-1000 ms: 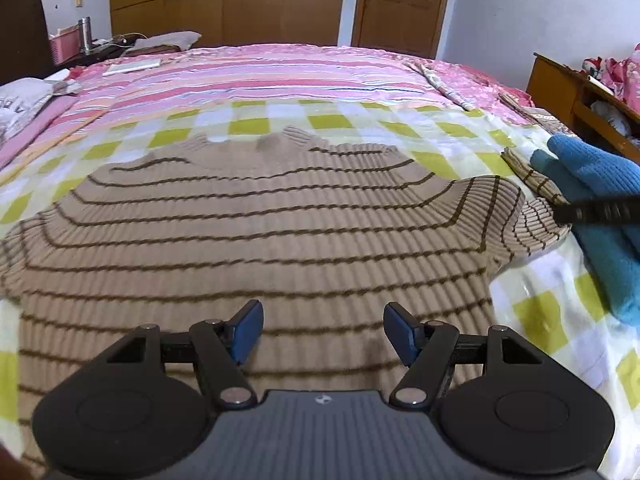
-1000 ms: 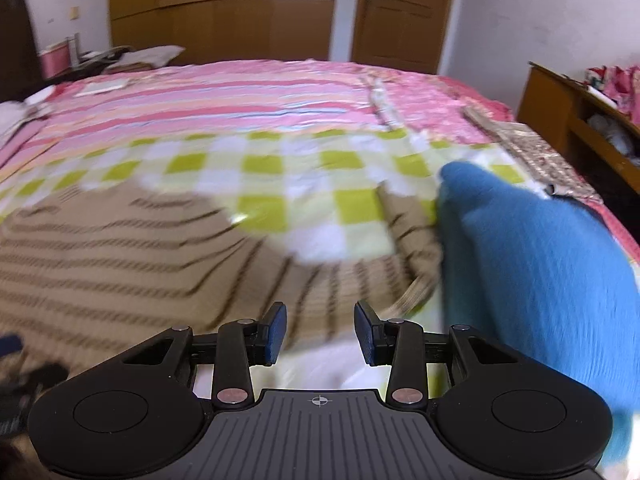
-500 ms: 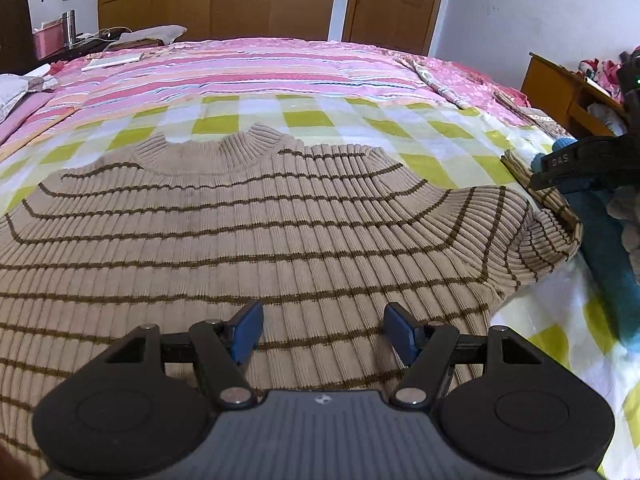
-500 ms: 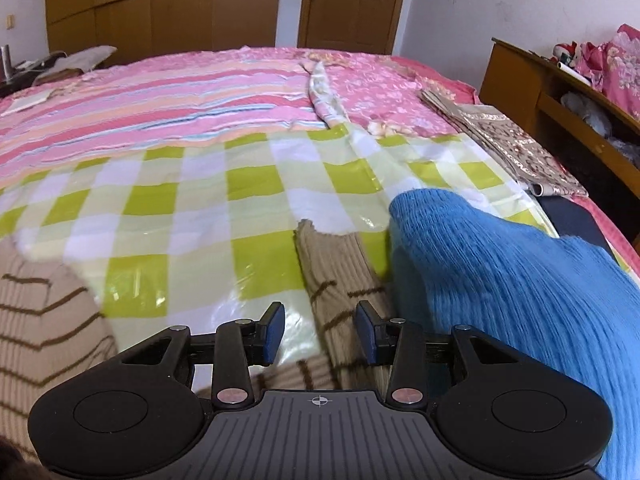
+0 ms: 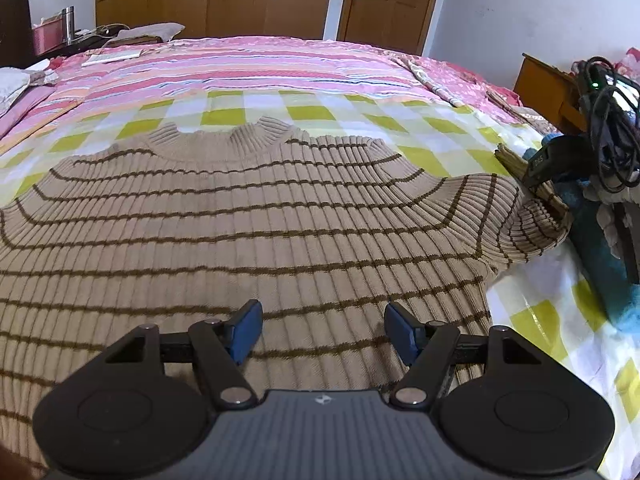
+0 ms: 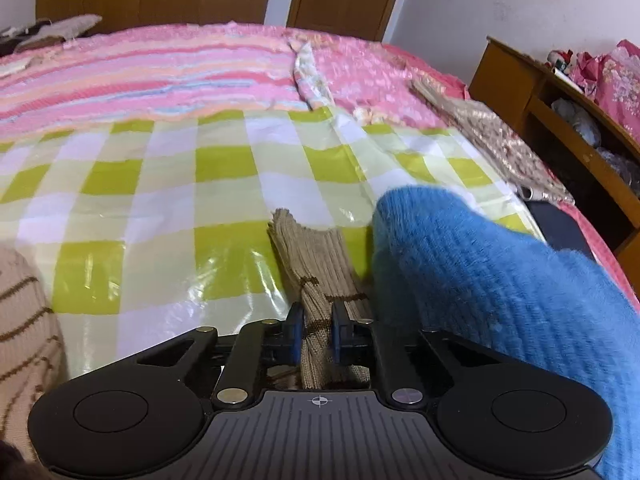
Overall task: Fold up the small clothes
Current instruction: 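Grasp the sleeve cuff beside the blue towels with the right gripper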
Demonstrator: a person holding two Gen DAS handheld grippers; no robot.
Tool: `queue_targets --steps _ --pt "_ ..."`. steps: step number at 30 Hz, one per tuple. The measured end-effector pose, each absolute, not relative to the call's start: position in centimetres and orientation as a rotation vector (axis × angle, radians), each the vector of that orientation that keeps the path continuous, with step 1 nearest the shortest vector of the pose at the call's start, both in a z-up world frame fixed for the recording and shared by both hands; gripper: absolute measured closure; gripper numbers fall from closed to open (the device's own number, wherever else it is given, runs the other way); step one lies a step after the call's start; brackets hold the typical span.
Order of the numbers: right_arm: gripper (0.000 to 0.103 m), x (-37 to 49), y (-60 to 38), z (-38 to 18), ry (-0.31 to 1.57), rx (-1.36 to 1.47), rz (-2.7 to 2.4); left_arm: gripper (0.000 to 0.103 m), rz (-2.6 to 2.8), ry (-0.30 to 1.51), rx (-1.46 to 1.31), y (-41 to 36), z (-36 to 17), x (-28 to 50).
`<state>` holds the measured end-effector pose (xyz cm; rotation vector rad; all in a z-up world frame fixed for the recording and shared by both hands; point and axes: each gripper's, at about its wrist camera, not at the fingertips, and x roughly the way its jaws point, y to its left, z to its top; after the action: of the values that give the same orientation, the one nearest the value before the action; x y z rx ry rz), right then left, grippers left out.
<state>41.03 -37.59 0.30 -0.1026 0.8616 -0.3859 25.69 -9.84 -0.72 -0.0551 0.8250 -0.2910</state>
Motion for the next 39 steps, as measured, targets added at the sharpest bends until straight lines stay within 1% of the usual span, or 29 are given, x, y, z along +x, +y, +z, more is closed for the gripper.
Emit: queue_targets --steps 8,19,29,39 --pt "0.092 37.9 -34.3 3.6 0.775 -0.099 -0.304 0.031 -0.270 0.822 -0.080 -8.8 0.1 24.9" --pt "0.092 34.1 -27.9 8.0 0.688 -0.096 -0.161 0.030 -0.220 0.801 -0.097 -5.7 1.8 21.9" --pt "0.092 32.1 -23.0 9.5 0.664 -0.124 -0.102 0.030 -0.206 0.767 -0.110 -3.4 3.4 19.1" --pt "0.092 32.8 -20.7 10.7 0.659 -0.060 -0.069 0.029 -0.178 0.795 -0.178 -0.5 1.7 18.8"
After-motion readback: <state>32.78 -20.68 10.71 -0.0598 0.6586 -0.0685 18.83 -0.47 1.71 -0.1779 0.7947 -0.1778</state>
